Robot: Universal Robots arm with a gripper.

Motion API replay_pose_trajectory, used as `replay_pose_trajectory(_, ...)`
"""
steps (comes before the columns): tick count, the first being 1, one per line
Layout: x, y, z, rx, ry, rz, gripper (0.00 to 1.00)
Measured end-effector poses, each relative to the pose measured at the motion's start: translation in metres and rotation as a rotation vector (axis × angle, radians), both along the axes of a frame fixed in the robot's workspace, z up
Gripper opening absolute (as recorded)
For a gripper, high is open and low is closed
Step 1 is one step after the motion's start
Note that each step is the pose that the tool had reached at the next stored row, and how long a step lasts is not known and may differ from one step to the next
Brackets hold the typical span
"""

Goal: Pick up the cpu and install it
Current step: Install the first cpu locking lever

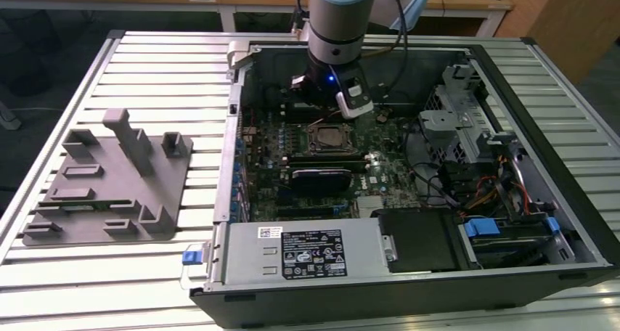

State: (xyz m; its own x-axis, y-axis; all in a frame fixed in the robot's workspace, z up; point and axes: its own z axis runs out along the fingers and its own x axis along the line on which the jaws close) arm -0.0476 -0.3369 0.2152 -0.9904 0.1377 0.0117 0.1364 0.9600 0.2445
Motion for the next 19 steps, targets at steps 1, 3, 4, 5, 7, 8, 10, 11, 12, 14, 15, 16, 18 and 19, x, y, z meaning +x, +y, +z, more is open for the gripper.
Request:
replay_pose_trajectory(1, 0.0004, 0.0004, -0.0005, -0.0010, -0.0001, 0.000, 0.11)
replay_pose_trajectory(3, 0.0015, 0.0008, -0.0014, -0.0039, -0.0001, -0.001, 0.11)
replay_pose_trajectory(4, 0.0021, 0.0009, -0.0018, -0.0058, 0.0000, -0.002, 0.11)
replay_pose_trajectory(5, 0.0027, 0.0009, -0.0022, -0.0080, -0.0001, -0.002, 0.11)
replay_pose_trajectory(7, 0.0038, 0.0011, -0.0030, -0.0127, 0.0001, -0.003, 0.11)
replay_pose_trajectory(8, 0.0041, 0.0012, -0.0034, -0.0151, 0.0001, -0.004, 0.11)
replay_pose_trajectory(10, 0.0046, 0.0015, -0.0044, -0.0192, 0.0001, -0.005, 0.11)
replay_pose_trajectory(11, 0.0047, 0.0018, -0.0050, -0.0210, 0.0001, -0.005, 0.11)
replay_pose_trajectory(12, 0.0047, 0.0021, -0.0055, -0.0228, 0.0001, -0.005, 0.11)
replay_pose_trajectory(14, 0.0050, 0.0032, -0.0065, -0.0274, 0.0002, -0.006, 0.11)
replay_pose_trajectory(15, 0.0052, 0.0037, -0.0068, -0.0290, 0.0002, -0.006, 0.11)
replay_pose_trajectory(16, 0.0053, 0.0040, -0.0071, -0.0298, 0.0001, -0.007, 0.11)
replay_pose_trajectory(18, 0.0060, 0.0044, -0.0077, -0.0309, 0.0002, -0.017, 0.11)
replay_pose_trajectory(19, 0.0063, 0.0045, -0.0077, -0.0321, 0.0004, -0.024, 0.11)
